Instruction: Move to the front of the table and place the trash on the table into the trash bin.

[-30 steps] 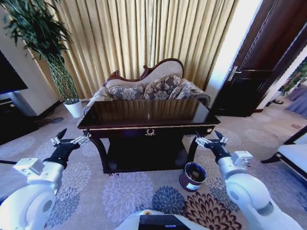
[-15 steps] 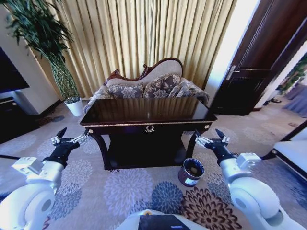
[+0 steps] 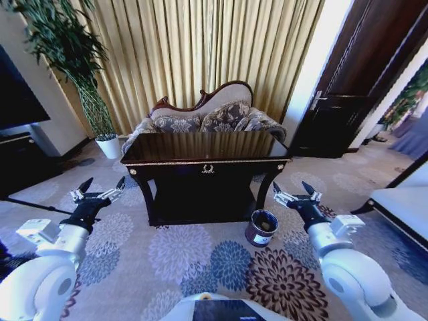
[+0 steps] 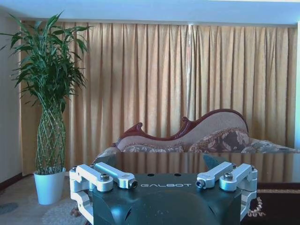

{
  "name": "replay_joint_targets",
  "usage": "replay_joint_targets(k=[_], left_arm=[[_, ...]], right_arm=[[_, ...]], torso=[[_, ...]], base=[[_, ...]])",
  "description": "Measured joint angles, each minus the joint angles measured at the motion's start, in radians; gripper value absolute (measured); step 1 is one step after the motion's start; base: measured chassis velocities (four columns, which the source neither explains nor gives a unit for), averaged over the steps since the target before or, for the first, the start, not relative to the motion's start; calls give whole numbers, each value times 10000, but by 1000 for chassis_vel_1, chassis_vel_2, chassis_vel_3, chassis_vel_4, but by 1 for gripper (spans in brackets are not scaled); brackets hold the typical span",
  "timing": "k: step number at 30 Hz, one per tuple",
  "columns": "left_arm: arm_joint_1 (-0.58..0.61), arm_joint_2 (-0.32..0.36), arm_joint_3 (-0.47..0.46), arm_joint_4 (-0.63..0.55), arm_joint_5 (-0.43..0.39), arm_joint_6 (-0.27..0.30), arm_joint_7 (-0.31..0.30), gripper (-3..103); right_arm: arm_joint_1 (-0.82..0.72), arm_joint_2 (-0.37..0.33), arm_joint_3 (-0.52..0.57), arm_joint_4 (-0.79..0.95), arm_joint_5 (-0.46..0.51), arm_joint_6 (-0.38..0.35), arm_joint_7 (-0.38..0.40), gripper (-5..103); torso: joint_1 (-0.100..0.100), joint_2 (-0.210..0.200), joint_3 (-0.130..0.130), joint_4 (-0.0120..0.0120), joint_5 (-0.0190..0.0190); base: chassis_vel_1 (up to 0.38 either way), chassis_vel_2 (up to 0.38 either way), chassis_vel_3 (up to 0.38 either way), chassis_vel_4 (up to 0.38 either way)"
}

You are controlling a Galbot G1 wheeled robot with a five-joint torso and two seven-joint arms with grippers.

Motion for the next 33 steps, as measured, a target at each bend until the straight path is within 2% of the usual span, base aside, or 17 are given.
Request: replay_joint_targets(k=[33], left_arm=[[-39, -65, 127, 0, 2, 0, 63, 100]], right_arm=[[-276, 201, 170, -25, -237, 221, 46, 100]], torso=[[-2, 1, -1, -3, 4]], base=[[201, -198, -209, 203]])
